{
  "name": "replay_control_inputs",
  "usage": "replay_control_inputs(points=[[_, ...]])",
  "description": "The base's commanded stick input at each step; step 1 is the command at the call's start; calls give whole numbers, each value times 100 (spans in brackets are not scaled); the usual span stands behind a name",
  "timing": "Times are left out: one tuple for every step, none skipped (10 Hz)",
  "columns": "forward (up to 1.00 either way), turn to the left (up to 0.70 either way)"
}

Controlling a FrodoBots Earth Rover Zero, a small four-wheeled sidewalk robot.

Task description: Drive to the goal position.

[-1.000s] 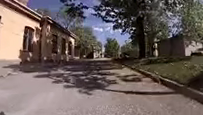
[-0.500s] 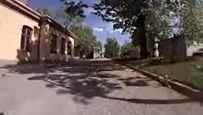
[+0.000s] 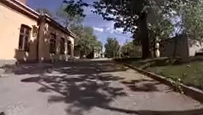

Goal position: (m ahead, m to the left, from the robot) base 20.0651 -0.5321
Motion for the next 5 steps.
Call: replay_control_inputs(points=[[70, 6], [70, 38], [70, 41], [70, 41], [70, 26]])
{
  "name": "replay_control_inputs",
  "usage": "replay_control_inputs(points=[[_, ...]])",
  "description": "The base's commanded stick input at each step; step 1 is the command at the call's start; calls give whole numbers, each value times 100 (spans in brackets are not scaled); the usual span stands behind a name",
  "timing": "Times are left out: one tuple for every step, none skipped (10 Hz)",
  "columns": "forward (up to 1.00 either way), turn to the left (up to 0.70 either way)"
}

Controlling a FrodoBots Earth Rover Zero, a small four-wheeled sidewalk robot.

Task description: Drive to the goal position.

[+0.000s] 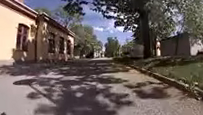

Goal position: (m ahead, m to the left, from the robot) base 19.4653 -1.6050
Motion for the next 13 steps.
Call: replay_control_inputs(points=[[70, 10], [70, 6], [70, 6], [70, 6], [70, 6], [70, 6], [70, 6], [70, 6], [70, 6], [70, 6], [70, 6], [70, 6], [70, 6]])
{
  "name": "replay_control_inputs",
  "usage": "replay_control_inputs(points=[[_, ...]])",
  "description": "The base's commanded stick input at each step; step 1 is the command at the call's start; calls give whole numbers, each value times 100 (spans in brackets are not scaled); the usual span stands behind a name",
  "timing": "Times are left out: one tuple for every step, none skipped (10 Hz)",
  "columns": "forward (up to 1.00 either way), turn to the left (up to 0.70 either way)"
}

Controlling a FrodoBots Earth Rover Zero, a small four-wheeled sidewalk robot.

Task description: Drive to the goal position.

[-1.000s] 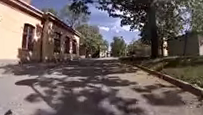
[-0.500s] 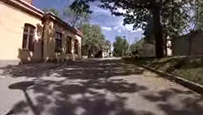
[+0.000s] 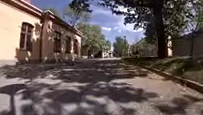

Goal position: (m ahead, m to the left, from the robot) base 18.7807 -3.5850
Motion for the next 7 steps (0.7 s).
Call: replay_control_inputs(points=[[70, -1], [70, -26], [70, -3], [70, 1], [70, 4], [70, 6], [70, 6]])
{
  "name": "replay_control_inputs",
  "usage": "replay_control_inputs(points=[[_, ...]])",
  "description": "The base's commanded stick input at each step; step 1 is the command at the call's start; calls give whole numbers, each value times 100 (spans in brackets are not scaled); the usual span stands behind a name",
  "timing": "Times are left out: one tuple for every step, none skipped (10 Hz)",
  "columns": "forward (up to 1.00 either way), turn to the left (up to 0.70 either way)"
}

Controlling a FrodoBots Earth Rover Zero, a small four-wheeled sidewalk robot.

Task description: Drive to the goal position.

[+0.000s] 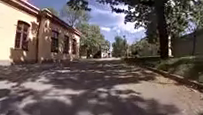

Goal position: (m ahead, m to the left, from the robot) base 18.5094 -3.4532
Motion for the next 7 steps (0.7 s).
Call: replay_control_inputs(points=[[70, 6], [70, 6], [70, 6], [70, 6], [70, 6], [70, 6], [70, 6]])
